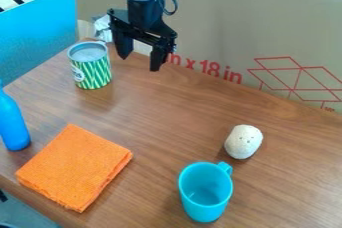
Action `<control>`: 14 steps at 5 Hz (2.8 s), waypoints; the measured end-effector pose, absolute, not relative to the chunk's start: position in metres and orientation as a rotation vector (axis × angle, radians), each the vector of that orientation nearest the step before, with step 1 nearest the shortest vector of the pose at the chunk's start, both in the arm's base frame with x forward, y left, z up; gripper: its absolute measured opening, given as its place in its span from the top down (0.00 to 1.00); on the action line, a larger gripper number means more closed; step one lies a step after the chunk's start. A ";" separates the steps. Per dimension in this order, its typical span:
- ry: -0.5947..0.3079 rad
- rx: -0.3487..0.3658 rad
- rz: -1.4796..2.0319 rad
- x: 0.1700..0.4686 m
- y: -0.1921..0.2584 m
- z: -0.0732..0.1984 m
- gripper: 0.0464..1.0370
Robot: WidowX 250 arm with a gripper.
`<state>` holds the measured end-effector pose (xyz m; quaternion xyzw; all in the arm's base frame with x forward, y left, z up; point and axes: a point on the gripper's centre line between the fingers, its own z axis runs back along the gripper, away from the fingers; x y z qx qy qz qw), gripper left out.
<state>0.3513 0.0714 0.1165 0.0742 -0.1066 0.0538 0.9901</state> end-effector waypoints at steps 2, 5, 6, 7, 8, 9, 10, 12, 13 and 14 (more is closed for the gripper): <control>-0.202 0.157 0.136 0.353 0.088 0.109 0.04; -0.108 0.293 0.235 0.366 0.148 0.101 0.04; -0.078 0.260 0.255 0.375 0.168 0.100 0.04; -0.103 0.196 0.294 0.375 0.179 0.106 0.04; -0.100 0.188 0.330 0.368 0.190 0.106 0.04; -0.079 0.173 0.326 0.363 0.187 0.097 0.04; -0.067 0.168 0.330 0.359 0.186 0.093 0.04; -0.056 0.200 0.355 0.356 0.191 0.094 0.04; -0.057 0.200 0.360 0.356 0.192 0.094 0.04; -0.079 0.211 0.365 0.360 0.196 0.101 0.04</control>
